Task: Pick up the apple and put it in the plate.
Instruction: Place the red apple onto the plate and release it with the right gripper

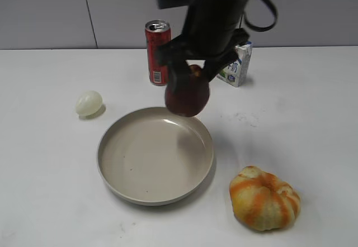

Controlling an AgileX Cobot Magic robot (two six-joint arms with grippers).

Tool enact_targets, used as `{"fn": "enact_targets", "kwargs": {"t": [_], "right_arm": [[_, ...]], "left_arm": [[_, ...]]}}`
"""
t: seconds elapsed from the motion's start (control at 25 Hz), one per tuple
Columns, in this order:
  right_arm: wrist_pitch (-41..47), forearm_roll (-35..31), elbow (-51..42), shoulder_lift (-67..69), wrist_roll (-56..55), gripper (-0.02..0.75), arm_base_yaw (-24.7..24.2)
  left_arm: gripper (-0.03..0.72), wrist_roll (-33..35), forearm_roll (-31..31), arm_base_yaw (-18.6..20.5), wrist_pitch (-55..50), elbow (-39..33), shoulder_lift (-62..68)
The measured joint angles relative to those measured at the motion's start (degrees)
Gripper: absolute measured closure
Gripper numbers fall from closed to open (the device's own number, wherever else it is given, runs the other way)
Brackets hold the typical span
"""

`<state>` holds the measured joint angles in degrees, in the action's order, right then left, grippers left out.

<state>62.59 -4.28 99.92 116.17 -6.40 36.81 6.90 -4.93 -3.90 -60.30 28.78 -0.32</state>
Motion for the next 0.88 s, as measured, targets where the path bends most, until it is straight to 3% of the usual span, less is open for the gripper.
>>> {"fn": "enact_targets", "kwargs": {"t": [0.24,0.48,0.64,0.88], "right_arm": [[4.77,0.4,9.11,11.96,-0.65,0.164,4.7],[5.65,-0.28,9.7,16.0,-0.79,0.164,5.03],[6.39,-3.32,9.84,16.13,-0.18,0.075,5.03],[6.72,-3.52,13.28,15.76,0.96,0.067,4.45]], "left_arm": [[0.201,0.0,0.0,0.0,0.0,0.0,0.0],[0.201,0.0,0.0,0.0,0.0,0.0,0.0],[0.201,0.0,0.0,0.0,0.0,0.0,0.0],[0.201,0.0,0.0,0.0,0.0,0.0,0.0]]}}
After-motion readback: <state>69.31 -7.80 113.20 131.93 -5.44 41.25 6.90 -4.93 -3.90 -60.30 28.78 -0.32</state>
